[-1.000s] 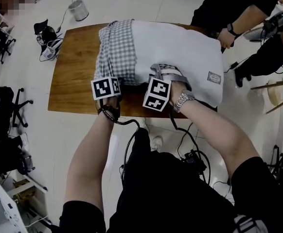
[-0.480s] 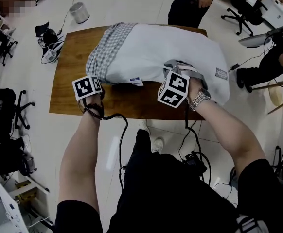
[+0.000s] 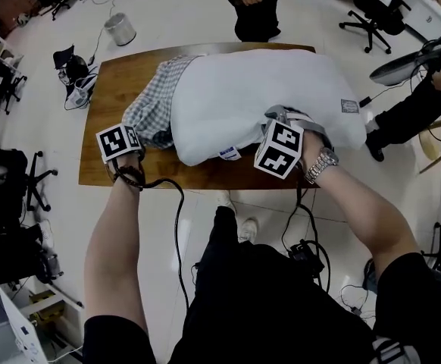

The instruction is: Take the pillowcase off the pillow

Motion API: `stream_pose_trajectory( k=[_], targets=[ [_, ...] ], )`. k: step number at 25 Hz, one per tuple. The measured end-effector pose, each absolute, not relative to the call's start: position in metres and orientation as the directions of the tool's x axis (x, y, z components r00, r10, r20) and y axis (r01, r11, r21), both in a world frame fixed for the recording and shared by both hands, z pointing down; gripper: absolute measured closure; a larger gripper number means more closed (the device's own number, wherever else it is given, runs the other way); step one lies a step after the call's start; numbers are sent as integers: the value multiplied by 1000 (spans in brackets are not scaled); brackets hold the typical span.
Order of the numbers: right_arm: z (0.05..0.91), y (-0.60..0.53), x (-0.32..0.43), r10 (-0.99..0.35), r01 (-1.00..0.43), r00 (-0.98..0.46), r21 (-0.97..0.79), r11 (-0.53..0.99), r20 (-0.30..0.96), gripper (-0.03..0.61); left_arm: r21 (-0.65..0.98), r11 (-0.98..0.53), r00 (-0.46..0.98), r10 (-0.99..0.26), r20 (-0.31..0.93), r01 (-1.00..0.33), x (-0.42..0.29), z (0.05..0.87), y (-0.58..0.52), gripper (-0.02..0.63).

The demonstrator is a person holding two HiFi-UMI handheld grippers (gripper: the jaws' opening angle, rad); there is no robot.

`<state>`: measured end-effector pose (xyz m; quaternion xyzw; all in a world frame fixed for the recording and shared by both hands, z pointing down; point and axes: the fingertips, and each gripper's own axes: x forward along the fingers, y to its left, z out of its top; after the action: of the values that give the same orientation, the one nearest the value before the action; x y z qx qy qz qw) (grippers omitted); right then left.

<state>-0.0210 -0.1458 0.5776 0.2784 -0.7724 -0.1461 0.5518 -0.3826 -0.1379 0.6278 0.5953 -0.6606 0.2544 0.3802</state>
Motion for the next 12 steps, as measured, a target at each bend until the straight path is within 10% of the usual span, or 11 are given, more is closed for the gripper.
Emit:
stream_pose_trajectory(
  k=[5, 12],
  targets=[
    [573, -114, -24, -480, -236, -264, 427, 873, 837, 383, 47, 118, -41, -649, 759, -992, -367, 608, -143, 472],
    [531, -92, -40, -443, -273, -358, 361, 891, 822, 377, 59, 42, 13, -696, 718, -997, -347, 579, -142, 455]
  ],
)
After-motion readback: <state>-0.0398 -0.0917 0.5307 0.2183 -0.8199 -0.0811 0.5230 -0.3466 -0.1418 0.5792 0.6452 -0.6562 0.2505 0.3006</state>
